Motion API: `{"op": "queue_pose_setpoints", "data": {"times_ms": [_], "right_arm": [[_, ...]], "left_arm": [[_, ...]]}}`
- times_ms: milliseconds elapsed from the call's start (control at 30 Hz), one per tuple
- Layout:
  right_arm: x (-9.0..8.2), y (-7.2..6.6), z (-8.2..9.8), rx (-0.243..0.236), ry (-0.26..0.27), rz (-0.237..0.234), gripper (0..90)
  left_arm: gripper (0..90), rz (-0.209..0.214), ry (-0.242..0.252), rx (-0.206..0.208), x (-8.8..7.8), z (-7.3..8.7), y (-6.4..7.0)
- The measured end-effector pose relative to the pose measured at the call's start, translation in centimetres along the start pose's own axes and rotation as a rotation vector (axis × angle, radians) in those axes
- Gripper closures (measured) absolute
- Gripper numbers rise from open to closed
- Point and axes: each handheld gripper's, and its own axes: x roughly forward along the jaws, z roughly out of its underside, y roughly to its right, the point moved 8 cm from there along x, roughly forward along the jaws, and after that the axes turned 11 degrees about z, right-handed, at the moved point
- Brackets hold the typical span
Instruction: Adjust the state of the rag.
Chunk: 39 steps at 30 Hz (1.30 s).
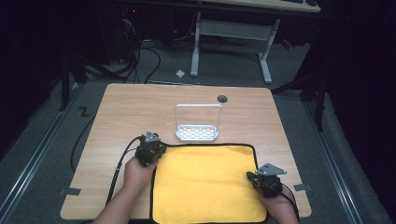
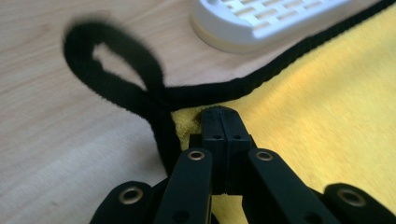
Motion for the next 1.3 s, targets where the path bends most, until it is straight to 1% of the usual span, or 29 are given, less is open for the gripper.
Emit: {"op": "queue_pose_setpoints", "data": {"times_ms": [33, 100, 167, 233, 333, 400, 433, 467, 533, 567, 600, 633, 700, 800, 867, 900, 933, 967, 1033, 1100, 1133, 1200, 1300], "right_arm": [[0.0, 0.0, 0.0, -0.001, 0.000, 0.000, 89.1], [0.0, 0.0, 0.0, -0.003, 0.000, 0.002, 89.1], [0.0, 0.0, 0.0, -0.003, 0.001, 0.004, 89.1], [0.0, 0.0, 0.0, -0.003, 0.001, 0.003, 89.1], [0.0, 0.0, 0.0, 0.002, 0.003, 0.002, 88.5], [0.0, 0.0, 0.0, 0.001, 0.004, 0.001, 88.1], [0.0, 0.1, 0.0, 0.002, 0.003, 0.001, 87.9], [0.0, 0.1, 0.0, 0.002, -0.001, 0.001, 87.6], [0.1, 0.1, -0.2, -0.011, -0.001, 0.014, 87.3], [0.1, 0.2, -0.3, -0.015, 0.003, 0.023, 87.5], [0.2, 0.2, -0.5, -0.018, 0.001, 0.029, 87.9], [0.3, 0.3, -0.5, -0.018, -0.007, 0.033, 87.9], [0.7, 0.4, -0.6, -0.006, -0.008, 0.033, 88.2], [1.0, 1.0, -0.8, 0.004, -0.013, 0.051, 88.3], [1.3, 1.6, -0.9, 0.012, -0.016, 0.073, 88.3], [1.4, 1.8, -0.9, 0.018, -0.016, 0.078, 88.3], [1.5, 2.2, -0.9, 0.027, -0.018, 0.084, 88.2], [1.6, 2.6, -0.9, 0.032, -0.018, 0.090, 88.2], [1.9, 3.2, -0.9, 0.054, -0.023, 0.096, 88.2], [2.0, 3.8, -0.9, 0.058, -0.026, 0.108, 88.1], [2.1, 4.0, -0.9, 0.053, -0.028, 0.114, 87.8], [2.2, 4.4, -0.9, 0.049, -0.029, 0.130, 87.2], [2.3, 5.1, -0.8, 0.066, -0.027, 0.146, 86.1]], "left_arm": [[90.0, -0.004, 0.016, -0.018, 0.0, -0.2, -0.3], [90.0, -0.015, 0.022, -0.038, 0.0, -0.4, -0.9], [88.5, -0.015, 0.031, -0.041, -0.2, -0.5, -0.9], [85.4, -0.002, 0.049, -0.036, -0.8, -0.5, -0.4], [78.2, 0.034, 0.045, 0.008, -1.9, 0.3, 1.4], [73.7, 0.068, 0.027, 0.023, -2.4, 1.5, 2.8], [72.7, 0.077, 0.013, 0.036, -2.6, 2.2, 3.5], [71.6, 0.081, 0.002, 0.050, -2.7, 2.8, 4.0], [71.9, 0.082, -0.027, 0.080, -2.7, 3.9, 4.7], [75.2, 0.072, -0.039, 0.107, -2.6, 4.3, 4.9], [76.3, 0.058, -0.029, 0.134, -2.6, 4.4, 4.9], [77.7, 0.058, -0.024, 0.132, -2.5, 4.4, 4.9], [79.8, 0.068, -0.017, 0.111, -2.3, 4.2, 4.8], [80.9, 0.065, -0.004, 0.113, -1.7, 3.7, 4.8], [81.0, 0.077, 0.006, 0.110, -1.2, 3.4, 5.1], [81.1, 0.075, 0.011, 0.107, -1.0, 3.3, 5.2], [81.1, 0.084, 0.015, 0.107, -0.7, 3.2, 5.4], [81.0, 0.080, 0.015, 0.111, -0.6, 3.1, 5.5], [81.0, 0.091, 0.017, 0.112, -0.3, 3.0, 5.8], [81.0, 0.092, 0.017, 0.112, -0.2, 2.9, 6.0], [81.0, 0.104, 0.016, 0.112, -0.2, 3.0, 6.1], [80.9, 0.112, 0.014, 0.118, -0.2, 3.1, 6.5], [81.0, 0.121, 0.012, 0.131, -0.1, 3.2, 7.0]]}}
